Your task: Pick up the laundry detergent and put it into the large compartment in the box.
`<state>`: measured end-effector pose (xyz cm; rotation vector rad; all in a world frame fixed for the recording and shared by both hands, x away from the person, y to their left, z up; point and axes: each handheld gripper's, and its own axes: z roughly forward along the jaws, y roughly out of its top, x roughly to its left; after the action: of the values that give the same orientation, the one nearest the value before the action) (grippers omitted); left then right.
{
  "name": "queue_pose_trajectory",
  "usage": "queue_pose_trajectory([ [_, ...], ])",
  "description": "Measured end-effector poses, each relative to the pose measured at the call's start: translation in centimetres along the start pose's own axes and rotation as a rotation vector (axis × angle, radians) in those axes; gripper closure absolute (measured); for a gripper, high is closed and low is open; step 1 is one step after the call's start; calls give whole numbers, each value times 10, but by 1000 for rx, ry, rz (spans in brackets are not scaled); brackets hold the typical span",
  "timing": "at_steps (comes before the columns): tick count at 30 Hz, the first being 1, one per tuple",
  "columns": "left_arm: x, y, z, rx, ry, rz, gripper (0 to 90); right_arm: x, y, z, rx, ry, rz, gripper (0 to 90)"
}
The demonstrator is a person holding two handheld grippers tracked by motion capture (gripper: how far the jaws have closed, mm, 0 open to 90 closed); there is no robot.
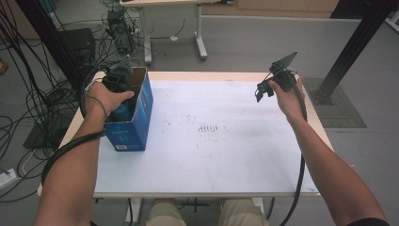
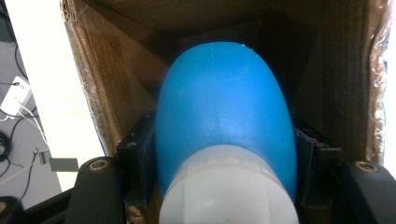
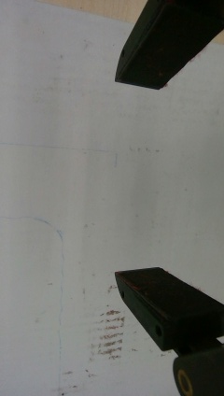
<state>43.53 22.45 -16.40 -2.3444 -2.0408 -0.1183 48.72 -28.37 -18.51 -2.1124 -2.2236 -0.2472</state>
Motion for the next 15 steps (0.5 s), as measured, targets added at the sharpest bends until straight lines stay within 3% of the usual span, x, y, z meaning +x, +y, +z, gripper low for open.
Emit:
queue_pose_trajectory([
  [15,0,-1,1,-1,-3,0,358,-1,-1,-1,-3,3,1,55],
])
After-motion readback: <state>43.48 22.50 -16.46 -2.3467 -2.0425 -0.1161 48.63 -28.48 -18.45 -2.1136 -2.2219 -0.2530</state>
